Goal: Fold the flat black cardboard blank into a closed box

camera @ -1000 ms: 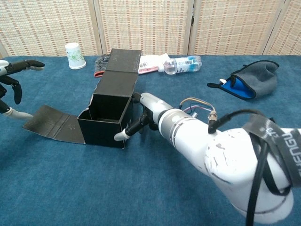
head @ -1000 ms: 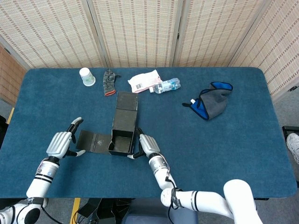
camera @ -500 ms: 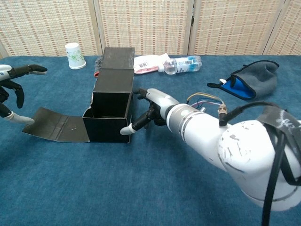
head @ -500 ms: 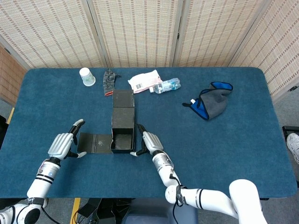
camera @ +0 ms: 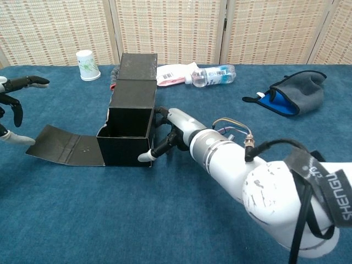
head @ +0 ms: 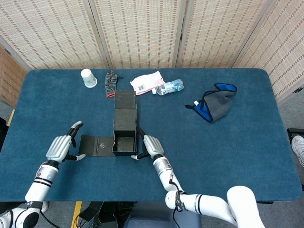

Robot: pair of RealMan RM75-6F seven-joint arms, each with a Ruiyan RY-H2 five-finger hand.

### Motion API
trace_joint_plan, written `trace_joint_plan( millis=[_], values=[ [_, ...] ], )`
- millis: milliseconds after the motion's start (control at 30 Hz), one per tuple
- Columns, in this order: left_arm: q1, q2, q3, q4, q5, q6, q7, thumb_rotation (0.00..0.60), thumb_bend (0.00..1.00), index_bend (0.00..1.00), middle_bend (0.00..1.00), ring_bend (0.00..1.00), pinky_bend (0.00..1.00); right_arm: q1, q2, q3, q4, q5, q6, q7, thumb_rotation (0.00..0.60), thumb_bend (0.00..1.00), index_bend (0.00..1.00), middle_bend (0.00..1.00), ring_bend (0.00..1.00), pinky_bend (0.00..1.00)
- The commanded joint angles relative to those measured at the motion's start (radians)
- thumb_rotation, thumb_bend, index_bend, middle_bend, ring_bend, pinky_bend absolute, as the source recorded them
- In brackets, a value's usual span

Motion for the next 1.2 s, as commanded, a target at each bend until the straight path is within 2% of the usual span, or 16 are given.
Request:
trace_joint_plan(
  millis=[33,200,333,567,733,900,1033,1200],
  values=[
    [0.003,0.0,-0.002,0.005,0.001,0.002,-0.007,0.6,0.09,0.0,0.0,0.54,0.9,0.007,-0.022,0.009,0.035,-0.024,-0.007,0.018,0.6,0.11,0.11,0.23,0.68,1.0],
    [0.013,0.0,-0.013,0.016,0.007,0.023,-0.028,0.6,0.09,0.0,0.0,0.54,0.9,0.001,-0.032,0.024,0.051,-0.057,-0.009,0.057,0.6,0.16,0.23,0.33,0.71,1.0],
    [0.024,0.003,-0.029,0.028,0.012,0.05,-0.063,0.6,0.09,0.0,0.0,0.54,0.9,-0.028,-0.001,0.043,0.005,-0.09,-0.01,0.119,0.6,0.18,0.28,0.36,0.72,1.0],
    [0.057,0.003,-0.076,0.066,0.017,0.139,-0.145,0.6,0.09,0.0,0.0,0.54,0.9,-0.114,0.128,0.087,-0.152,-0.1,-0.048,0.255,0.6,0.2,0.32,0.4,0.73,1.0],
    [0.089,-0.018,-0.114,0.099,0.019,0.222,-0.219,0.6,0.09,0.0,0.0,0.55,0.9,-0.169,0.208,0.135,-0.23,-0.055,-0.08,0.359,0.6,0.2,0.32,0.4,0.73,1.0],
    [0.109,-0.038,-0.117,0.107,0.019,0.241,-0.266,0.6,0.09,0.0,0.0,0.55,0.9,-0.203,0.265,0.199,-0.284,0.017,-0.158,0.488,0.6,0.2,0.32,0.4,0.73,1.0],
    [0.109,-0.075,-0.117,0.115,-0.013,0.201,-0.308,0.6,0.09,0.0,0.0,0.54,0.9,-0.219,0.311,0.215,-0.305,0.037,-0.267,0.575,0.6,0.2,0.32,0.4,0.73,1.0],
    [0.095,-0.142,-0.143,0.121,-0.034,0.163,-0.413,0.6,0.09,0.0,0.0,0.53,0.9,-0.243,0.334,0.228,-0.312,0.022,-0.377,0.684,0.6,0.2,0.32,0.4,0.73,1.0]
  ],
)
